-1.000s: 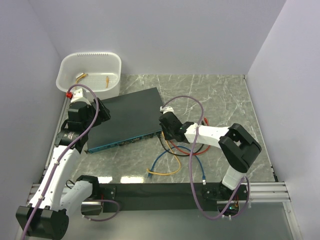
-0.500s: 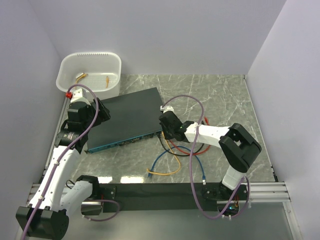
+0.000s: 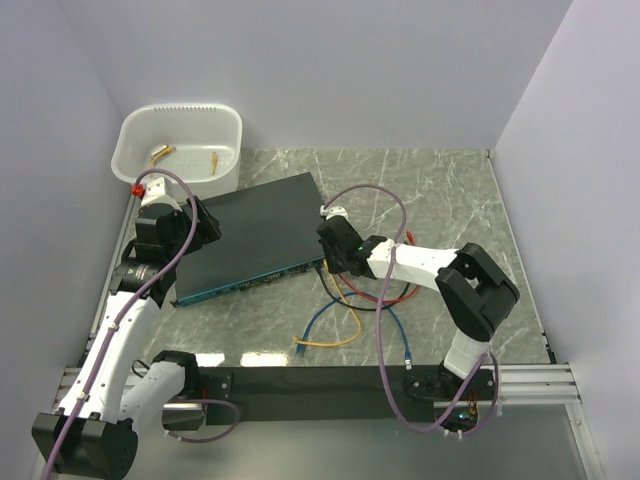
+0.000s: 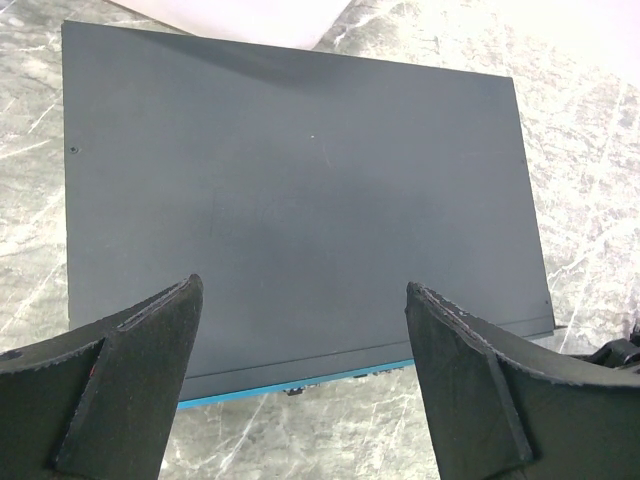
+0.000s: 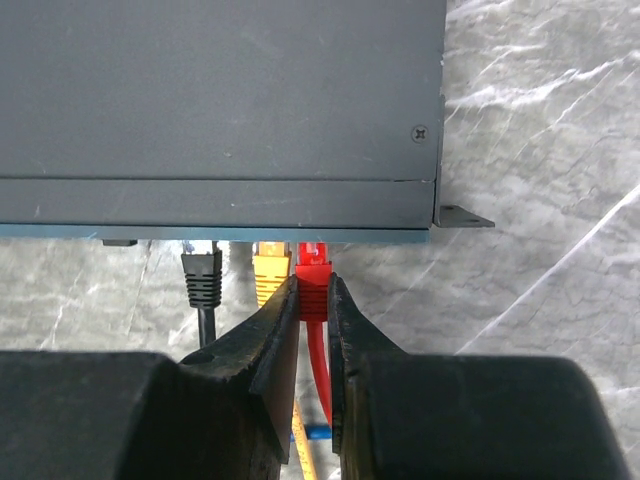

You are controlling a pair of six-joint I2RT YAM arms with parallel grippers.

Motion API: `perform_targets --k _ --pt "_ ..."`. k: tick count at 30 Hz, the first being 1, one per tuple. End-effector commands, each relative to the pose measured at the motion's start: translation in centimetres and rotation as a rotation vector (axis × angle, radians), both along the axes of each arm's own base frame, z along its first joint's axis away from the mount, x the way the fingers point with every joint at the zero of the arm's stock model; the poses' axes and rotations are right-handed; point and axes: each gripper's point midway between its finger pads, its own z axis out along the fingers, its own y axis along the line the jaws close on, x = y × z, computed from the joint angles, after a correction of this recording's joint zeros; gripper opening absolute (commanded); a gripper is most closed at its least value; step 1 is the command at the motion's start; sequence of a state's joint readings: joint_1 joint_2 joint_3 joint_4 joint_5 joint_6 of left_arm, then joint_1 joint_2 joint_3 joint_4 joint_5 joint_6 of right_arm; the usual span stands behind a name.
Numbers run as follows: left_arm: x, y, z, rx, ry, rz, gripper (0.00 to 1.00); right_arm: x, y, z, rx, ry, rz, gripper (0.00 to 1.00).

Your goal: Insert the plug into the switch port

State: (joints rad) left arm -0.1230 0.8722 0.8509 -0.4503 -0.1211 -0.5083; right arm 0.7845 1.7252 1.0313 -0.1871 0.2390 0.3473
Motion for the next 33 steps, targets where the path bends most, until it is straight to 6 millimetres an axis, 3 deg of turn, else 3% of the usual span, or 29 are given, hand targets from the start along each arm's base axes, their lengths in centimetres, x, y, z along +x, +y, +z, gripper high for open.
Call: perform_targets --k 1,5,8,13,17,19,24,29,33 --pt "0.0 0.3 0.6 0.017 -0.03 0.002 0.88 8.4 3.7 10.1 0.243 -0.341 -0.101 0.0" --pt "0.0 0.3 0.6 0.018 -0.028 0.001 0.88 8.6 3.8 7.2 0.216 -0.299 -0.1 0.0" --pt "0.0 0.3 0.5 0.018 -0.027 0.001 0.88 9.0 3.5 6.4 0.224 -0.291 -0.11 0.0" --pt "0.1 0.3 0.4 0.02 -0.019 -0.001 0.88 10.2 2.8 8.2 0.242 -0.329 -0.129 0.0" --pt "0.1 0.3 0.4 0.02 -0.021 -0.001 0.88 10.6 3.7 10.6 0.281 -0.392 -0.075 0.0" --pt "0.1 0.3 0.3 0.02 -0.017 0.001 0.88 10.8 3.9 10.1 0.27 -0.387 -0.061 0.0" --pt "0.2 0.2 0.2 0.02 -0.017 -0.008 0.88 10.3 4.3 6.5 0.232 -0.344 0.003 0.0" --pt "0.3 0.0 0.1 0.015 -0.009 -0.015 0.88 9.7 5.7 8.4 0.271 -0.381 0.119 0.0" --pt "0.3 0.1 0.1 0.016 -0.011 -0.012 0.88 10.4 5.5 8.0 0.204 -0.387 0.145 0.0"
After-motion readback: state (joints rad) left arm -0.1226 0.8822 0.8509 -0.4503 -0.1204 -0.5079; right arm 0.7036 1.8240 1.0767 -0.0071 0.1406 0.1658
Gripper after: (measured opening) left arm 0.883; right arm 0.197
